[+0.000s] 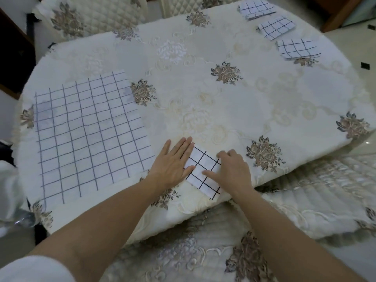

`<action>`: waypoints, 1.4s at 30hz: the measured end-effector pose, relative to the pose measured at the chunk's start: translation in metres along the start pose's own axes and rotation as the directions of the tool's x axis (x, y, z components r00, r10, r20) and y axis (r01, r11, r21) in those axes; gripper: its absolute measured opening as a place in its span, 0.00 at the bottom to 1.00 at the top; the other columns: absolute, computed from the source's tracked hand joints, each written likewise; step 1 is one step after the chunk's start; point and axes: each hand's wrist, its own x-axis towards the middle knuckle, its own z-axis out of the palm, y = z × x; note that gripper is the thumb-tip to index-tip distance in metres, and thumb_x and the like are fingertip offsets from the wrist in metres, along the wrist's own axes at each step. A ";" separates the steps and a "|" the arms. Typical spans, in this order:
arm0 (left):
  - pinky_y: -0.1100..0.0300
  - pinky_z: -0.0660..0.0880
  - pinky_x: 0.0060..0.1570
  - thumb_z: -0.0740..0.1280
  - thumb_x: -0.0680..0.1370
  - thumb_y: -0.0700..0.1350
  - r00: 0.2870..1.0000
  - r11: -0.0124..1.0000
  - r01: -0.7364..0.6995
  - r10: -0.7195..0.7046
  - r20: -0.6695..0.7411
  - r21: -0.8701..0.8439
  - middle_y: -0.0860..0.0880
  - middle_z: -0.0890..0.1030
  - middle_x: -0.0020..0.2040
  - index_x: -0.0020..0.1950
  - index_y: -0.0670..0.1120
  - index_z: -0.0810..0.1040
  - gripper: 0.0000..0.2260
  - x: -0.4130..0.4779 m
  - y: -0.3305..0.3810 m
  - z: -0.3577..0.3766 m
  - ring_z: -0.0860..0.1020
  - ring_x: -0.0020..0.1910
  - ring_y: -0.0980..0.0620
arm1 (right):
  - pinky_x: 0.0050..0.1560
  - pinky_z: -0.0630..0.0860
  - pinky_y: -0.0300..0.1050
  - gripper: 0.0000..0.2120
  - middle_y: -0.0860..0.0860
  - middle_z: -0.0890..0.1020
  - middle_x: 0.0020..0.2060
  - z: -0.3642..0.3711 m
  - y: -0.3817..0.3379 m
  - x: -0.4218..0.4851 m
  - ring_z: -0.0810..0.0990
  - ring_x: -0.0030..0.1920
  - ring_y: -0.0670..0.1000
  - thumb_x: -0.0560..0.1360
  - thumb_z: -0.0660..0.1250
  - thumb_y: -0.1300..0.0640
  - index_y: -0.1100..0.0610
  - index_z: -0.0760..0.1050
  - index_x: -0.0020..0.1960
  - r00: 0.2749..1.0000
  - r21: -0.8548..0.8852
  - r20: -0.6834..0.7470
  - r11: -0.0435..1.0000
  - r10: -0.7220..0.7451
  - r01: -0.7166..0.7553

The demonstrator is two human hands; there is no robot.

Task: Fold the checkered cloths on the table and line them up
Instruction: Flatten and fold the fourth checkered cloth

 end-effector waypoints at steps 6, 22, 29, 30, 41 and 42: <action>0.43 0.44 0.78 0.38 0.83 0.64 1.000 1.000 -0.004 0.003 0.014 0.017 0.49 0.37 0.81 0.81 0.46 0.38 0.33 0.001 0.000 0.003 0.38 0.80 0.51 | 0.48 0.73 0.48 0.17 0.48 0.76 0.45 -0.004 -0.001 0.042 0.76 0.49 0.53 0.76 0.70 0.44 0.54 0.70 0.56 0.964 0.311 0.265 0.946 0.010 -0.096; 0.54 0.67 0.65 0.52 0.85 0.56 0.853 0.454 0.416 -0.496 0.164 -0.788 0.43 0.74 0.65 0.67 0.43 0.73 0.21 0.024 0.013 -0.069 0.72 0.65 0.44 | 0.60 0.76 0.62 0.10 0.58 0.81 0.47 -0.071 0.025 0.050 0.81 0.50 0.56 0.77 0.69 0.53 0.61 0.75 0.47 0.944 0.888 0.325 0.324 0.061 -0.327; 0.54 0.78 0.44 0.52 0.83 0.64 0.776 -0.405 0.456 -0.254 0.577 -0.792 0.46 0.83 0.45 0.54 0.43 0.81 0.28 0.062 0.071 -0.151 0.80 0.41 0.47 | 0.49 0.82 0.60 0.07 0.56 0.85 0.53 -0.120 0.050 0.035 0.85 0.52 0.58 0.81 0.65 0.57 0.59 0.76 0.56 0.950 0.953 0.301 0.007 0.085 -0.303; 0.51 0.78 0.48 0.52 0.83 0.64 0.787 -0.394 0.446 -0.256 0.562 -0.804 0.46 0.84 0.48 0.55 0.44 0.81 0.28 0.065 0.077 -0.158 0.81 0.44 0.46 | 0.47 0.82 0.59 0.07 0.57 0.85 0.53 -0.125 0.054 0.032 0.85 0.52 0.59 0.81 0.65 0.57 0.59 0.76 0.57 0.950 0.954 0.299 -0.008 0.095 -0.299; 0.57 0.60 0.34 0.58 0.85 0.50 0.926 0.160 0.174 -0.361 0.107 -0.972 0.49 0.65 0.35 0.39 0.45 0.63 0.16 0.084 0.146 -0.189 0.63 0.34 0.52 | 0.51 0.81 0.57 0.09 0.55 0.86 0.49 -0.170 0.099 -0.022 0.85 0.50 0.58 0.80 0.66 0.54 0.59 0.79 0.54 0.928 0.973 0.219 0.003 0.302 -0.231; 0.56 0.60 0.34 0.58 0.84 0.50 0.942 0.191 0.143 -0.327 0.074 -0.971 0.50 0.64 0.35 0.38 0.45 0.62 0.16 0.085 0.154 -0.192 0.63 0.33 0.52 | 0.49 0.81 0.56 0.12 0.56 0.86 0.48 -0.170 0.106 -0.026 0.85 0.49 0.58 0.81 0.65 0.51 0.60 0.79 0.55 0.917 0.974 0.202 0.024 0.344 -0.223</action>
